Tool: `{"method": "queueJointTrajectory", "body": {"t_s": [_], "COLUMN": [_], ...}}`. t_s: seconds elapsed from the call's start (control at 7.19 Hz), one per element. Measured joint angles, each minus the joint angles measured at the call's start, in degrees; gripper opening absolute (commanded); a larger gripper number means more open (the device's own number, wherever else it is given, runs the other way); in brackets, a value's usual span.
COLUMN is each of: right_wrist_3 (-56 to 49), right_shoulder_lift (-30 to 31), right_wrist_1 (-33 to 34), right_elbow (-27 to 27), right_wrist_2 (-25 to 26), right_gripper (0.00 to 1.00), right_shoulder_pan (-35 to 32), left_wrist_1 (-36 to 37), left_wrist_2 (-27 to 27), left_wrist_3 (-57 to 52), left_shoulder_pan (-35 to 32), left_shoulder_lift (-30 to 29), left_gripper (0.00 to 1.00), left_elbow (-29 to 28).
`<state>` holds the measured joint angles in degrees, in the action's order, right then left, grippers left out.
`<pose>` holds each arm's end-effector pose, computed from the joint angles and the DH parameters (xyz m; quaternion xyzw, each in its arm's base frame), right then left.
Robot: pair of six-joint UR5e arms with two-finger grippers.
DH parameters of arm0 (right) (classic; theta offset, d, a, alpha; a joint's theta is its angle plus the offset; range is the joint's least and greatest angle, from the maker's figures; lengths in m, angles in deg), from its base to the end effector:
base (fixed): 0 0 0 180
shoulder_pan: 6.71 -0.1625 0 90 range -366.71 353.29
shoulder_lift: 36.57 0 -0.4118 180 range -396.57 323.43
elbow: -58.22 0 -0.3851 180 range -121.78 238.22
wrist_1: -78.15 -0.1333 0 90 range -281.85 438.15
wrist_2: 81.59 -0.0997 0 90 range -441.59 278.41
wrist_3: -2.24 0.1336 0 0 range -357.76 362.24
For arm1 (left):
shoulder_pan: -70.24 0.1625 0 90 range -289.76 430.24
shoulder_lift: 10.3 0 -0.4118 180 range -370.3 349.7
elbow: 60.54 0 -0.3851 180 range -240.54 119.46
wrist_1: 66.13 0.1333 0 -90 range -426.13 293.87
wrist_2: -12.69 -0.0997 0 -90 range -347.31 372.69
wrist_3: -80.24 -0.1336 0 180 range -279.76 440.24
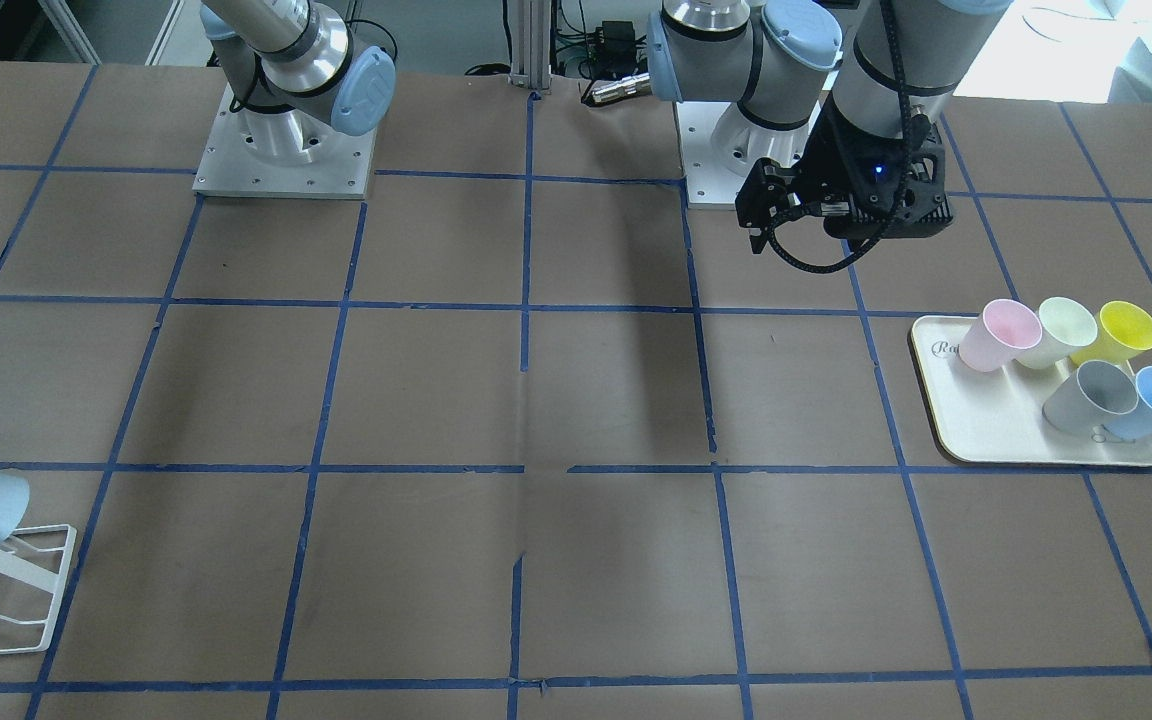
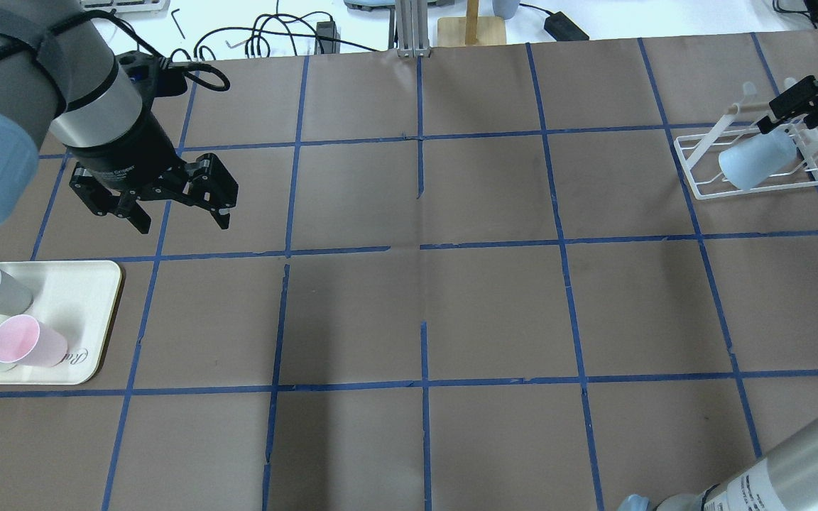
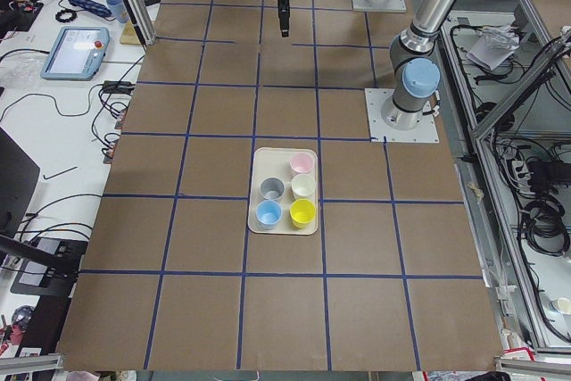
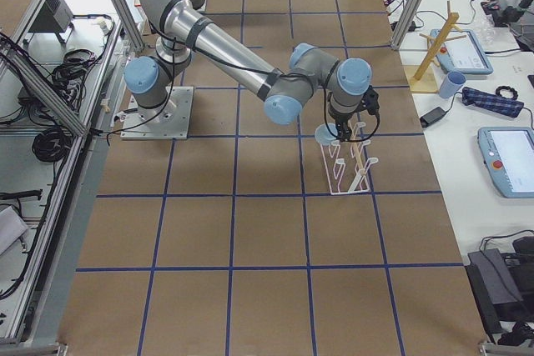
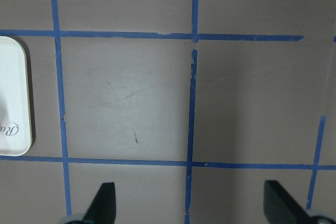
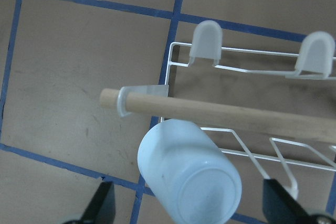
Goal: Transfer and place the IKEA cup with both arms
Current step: 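Close the right gripper on the light blue cup's rim on the rack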
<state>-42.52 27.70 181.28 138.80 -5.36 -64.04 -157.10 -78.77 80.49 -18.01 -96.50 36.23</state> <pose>-0.2069 -0.6285 0.2902 -0.1012 0.9872 -0.0535 0.1107 -0.1162 -0.4513 0.4133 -0.0170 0.9992 0.0345 0.0123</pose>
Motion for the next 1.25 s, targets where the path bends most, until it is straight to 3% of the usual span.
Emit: {"method": "queueJointTrajectory", "body": {"t_s": [1.25], "right_wrist_3": [4.99], "right_shoulder_lift": [0.71], "right_wrist_1": [0.01], "right_elbow": [3.34], "right_wrist_2": [0.11], "right_gripper": [1.00], "right_shoulder_pan": [0.77], "left_wrist_1": [0.00], "left_wrist_2": [-0.03], "left_wrist_3": [0.02], "left_shoulder_pan": [0.06], "left_shoulder_lift": [0.05], "left_gripper": [1.00], "left_elbow": [0.00]}}
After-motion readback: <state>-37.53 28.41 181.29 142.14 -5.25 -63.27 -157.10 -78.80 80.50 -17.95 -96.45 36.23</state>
